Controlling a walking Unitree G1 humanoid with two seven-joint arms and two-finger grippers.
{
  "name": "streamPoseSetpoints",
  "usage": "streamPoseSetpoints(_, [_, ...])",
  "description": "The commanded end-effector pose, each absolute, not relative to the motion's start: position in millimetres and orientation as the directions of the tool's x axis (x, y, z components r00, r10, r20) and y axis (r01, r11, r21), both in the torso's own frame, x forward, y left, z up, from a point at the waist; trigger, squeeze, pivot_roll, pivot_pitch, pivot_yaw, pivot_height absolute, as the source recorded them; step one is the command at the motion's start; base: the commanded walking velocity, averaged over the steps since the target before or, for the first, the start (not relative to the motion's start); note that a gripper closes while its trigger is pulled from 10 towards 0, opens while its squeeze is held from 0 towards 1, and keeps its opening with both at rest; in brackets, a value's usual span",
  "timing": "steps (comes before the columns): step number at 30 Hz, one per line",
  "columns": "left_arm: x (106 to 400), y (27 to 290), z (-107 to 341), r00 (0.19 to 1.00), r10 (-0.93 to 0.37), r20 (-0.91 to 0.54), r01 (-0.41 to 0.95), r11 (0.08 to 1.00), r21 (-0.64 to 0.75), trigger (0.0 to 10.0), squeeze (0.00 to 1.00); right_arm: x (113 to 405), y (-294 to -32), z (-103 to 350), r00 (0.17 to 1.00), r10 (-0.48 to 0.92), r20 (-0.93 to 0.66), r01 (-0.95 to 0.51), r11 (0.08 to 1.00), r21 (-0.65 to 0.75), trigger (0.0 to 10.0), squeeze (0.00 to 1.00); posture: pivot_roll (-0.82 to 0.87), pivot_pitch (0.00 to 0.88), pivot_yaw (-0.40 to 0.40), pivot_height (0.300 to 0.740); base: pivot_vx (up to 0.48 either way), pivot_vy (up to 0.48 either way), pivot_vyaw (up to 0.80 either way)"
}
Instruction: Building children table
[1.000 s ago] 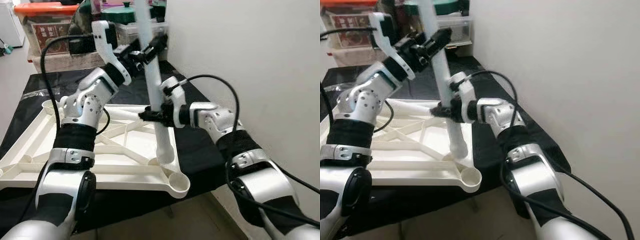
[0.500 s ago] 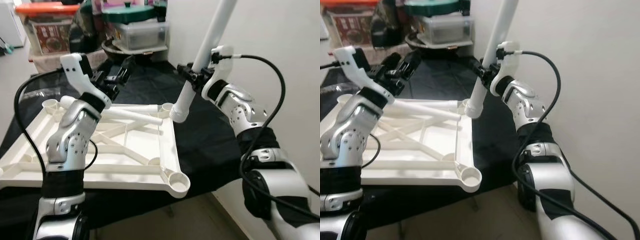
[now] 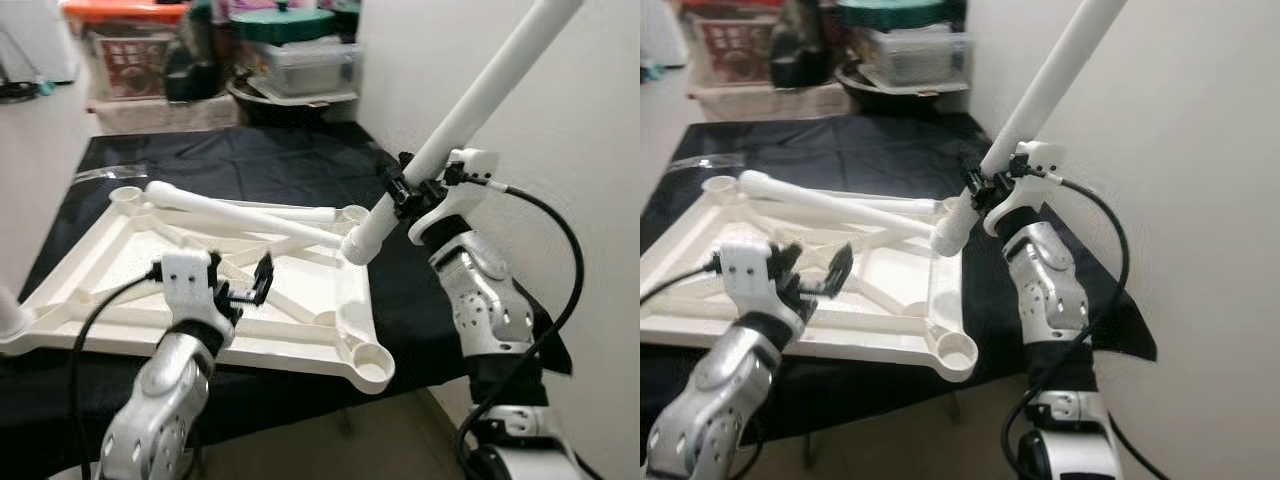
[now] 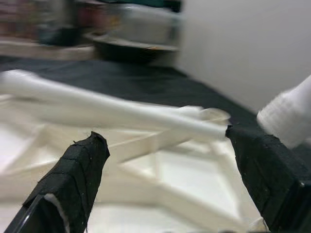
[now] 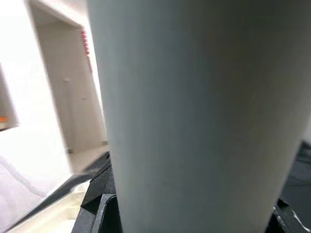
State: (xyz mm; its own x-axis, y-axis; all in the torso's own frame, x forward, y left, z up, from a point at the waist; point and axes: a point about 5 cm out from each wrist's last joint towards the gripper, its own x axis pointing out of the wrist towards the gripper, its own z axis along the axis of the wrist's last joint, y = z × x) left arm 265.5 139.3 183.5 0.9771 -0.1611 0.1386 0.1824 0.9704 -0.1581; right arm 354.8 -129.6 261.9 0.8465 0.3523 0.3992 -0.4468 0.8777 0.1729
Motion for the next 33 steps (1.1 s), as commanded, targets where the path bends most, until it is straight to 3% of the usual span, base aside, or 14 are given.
streamPoseSetpoints(1, [264,138,183,0.98,-0.148,0.131,0.166,0.976,-0.141,10.0,0.0,352,-128,263,0.846,0.342,0.409,-0.435,0.886,0.16,10.0,0.0,0.11,0.0,-0.072,0.74,0.0,-0.304,0.79])
streamPoseSetpoints(13, [262,140,175,0.992,-0.092,0.092,0.104,0.985,-0.138,10.0,0.0,350,-125,263,0.864,0.318,0.39,-0.42,0.883,0.211,10.0,0.0,0.11,0.0,-0.078,0.74,0.0,-0.465,0.13])
streamPoseSetpoints(18, [263,140,173,0.994,-0.068,0.087,0.079,0.989,-0.124,10.0,0.0,351,-125,260,0.858,0.354,0.373,-0.449,0.869,0.21,10.0,0.0,0.1,0.0,-0.079,0.74,0.0,0.0,0.0])
streamPoseSetpoints(23, [260,139,168,0.996,-0.054,0.067,0.062,0.989,-0.136,10.0,0.0,352,-124,258,0.814,0.456,0.36,-0.554,0.796,0.244,10.0,0.0,0.11,0.0,-0.081,0.74,0.0,0.0,0.0])
streamPoseSetpoints(33, [254,138,164,0.998,-0.046,0.046,0.052,0.988,-0.147,10.0,0.0,357,-123,261,0.799,0.477,0.367,-0.572,0.791,0.217,10.0,0.0,0.11,0.0,-0.088,0.74,0.0,0.0,0.0])
